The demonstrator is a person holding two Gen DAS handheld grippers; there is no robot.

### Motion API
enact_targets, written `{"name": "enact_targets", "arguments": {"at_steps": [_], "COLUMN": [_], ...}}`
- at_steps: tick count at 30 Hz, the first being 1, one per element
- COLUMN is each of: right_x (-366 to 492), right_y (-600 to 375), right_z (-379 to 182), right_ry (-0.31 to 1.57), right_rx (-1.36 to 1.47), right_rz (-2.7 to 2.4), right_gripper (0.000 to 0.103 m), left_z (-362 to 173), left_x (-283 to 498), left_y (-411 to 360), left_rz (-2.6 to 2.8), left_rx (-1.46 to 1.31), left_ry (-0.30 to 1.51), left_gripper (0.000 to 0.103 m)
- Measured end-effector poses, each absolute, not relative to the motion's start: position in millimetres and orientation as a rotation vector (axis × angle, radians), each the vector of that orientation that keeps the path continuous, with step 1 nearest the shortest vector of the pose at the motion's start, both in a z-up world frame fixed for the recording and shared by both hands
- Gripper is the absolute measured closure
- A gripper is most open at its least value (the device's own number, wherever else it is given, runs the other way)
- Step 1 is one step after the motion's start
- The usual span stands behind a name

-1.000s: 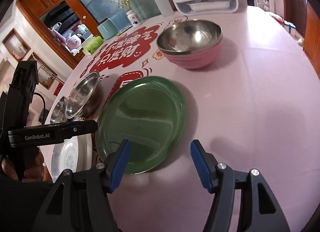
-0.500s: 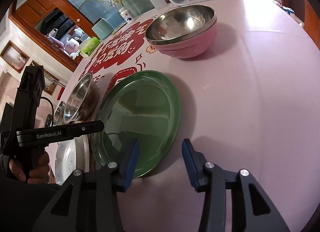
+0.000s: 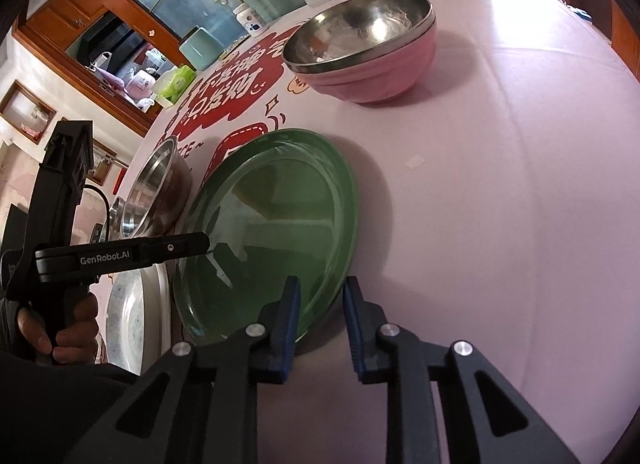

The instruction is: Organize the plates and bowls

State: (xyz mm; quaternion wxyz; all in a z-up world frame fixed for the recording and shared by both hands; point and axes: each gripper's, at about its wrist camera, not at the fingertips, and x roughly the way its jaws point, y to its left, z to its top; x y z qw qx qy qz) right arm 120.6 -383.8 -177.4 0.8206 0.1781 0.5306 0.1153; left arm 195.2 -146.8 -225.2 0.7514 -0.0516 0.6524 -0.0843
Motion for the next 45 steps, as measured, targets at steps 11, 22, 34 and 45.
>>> {"name": "enact_targets", "arguments": {"at_steps": [11,22,34,45], "right_x": [120,119,112,100], "right_y": [-385,-388,-391,-390], "right_z": [-179,-177,-167,-150], "right_ry": [1.125,1.125,1.092,1.044], "right_rx": [0.383,0.379,0.376,0.353], "right_rz": [0.241,0.232,0.223,0.239], "right_gripper": [0.087,0.089,0.089,0.089], "left_z": [-229,-226,-210,-183], "left_x": [205,201,188,164], "left_y": [-152,-151,-156,-147], "left_rz": [-0.196,-0.210,-0.246,-0.252], "left_rx": [-0.081,-0.080,-0.063,-0.067], "left_ry": [1.408,1.407,1.373,1.311], "left_gripper": [0.070,0.073,0.073,0.073]}}
